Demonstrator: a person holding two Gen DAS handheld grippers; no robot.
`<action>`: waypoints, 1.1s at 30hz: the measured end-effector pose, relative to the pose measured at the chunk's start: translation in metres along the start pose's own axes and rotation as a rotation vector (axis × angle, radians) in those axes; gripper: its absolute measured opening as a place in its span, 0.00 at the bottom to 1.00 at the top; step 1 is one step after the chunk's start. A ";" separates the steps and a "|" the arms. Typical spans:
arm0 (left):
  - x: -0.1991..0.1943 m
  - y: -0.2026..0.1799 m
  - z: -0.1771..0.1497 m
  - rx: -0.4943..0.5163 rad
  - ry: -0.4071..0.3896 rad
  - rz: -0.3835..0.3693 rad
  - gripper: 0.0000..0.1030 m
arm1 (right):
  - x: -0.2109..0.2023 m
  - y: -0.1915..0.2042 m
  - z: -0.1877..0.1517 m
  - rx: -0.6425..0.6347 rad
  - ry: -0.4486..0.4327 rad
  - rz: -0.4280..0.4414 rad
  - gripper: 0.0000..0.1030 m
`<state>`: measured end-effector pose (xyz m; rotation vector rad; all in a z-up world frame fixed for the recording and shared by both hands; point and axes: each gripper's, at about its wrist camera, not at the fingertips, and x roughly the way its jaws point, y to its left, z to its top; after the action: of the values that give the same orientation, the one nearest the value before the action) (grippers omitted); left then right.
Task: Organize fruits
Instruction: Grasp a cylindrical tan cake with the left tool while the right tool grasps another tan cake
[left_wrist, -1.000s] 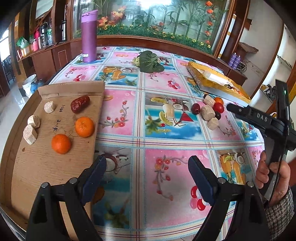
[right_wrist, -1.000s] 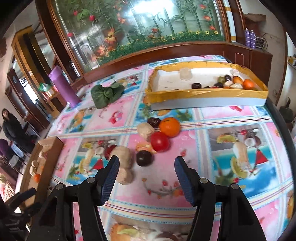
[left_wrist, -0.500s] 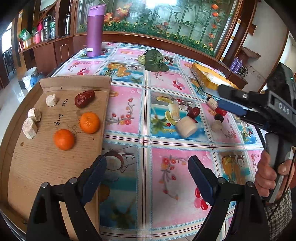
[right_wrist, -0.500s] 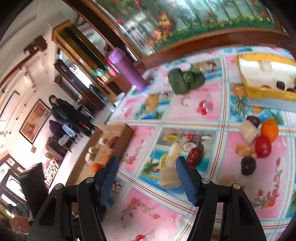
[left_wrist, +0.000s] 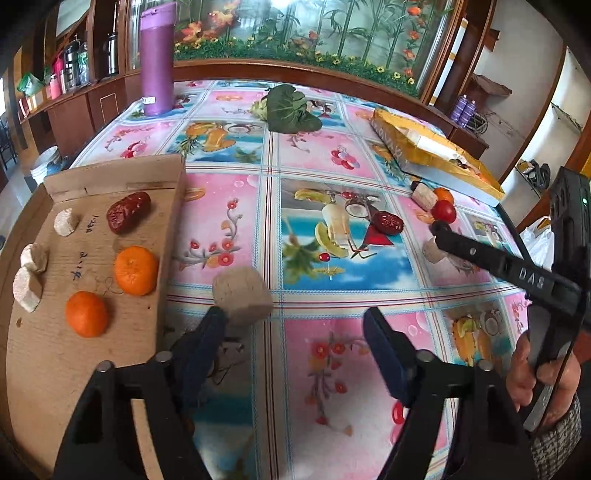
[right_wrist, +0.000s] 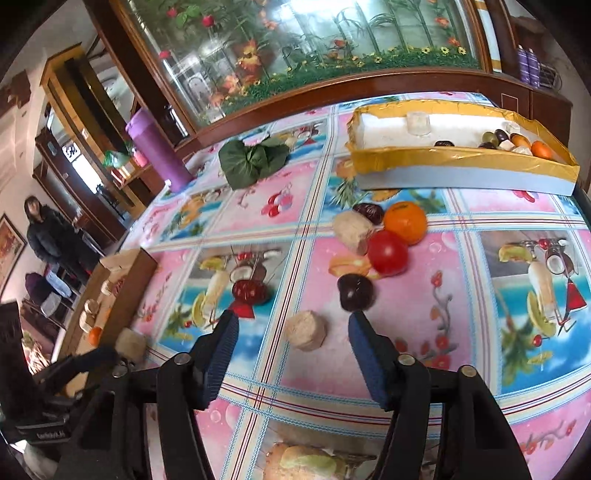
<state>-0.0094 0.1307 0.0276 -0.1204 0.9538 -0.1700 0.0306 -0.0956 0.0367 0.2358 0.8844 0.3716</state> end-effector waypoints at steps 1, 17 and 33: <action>0.003 0.000 0.001 0.001 0.003 -0.001 0.59 | 0.004 0.003 -0.001 -0.014 0.006 -0.011 0.57; 0.001 0.017 0.013 -0.059 -0.009 0.008 0.47 | 0.024 0.016 -0.008 -0.086 0.023 -0.080 0.47; 0.023 0.014 0.022 -0.085 0.018 0.075 0.41 | 0.024 0.017 -0.009 -0.092 0.024 -0.078 0.26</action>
<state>0.0227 0.1408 0.0195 -0.1616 0.9822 -0.0609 0.0339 -0.0700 0.0204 0.1120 0.8948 0.3421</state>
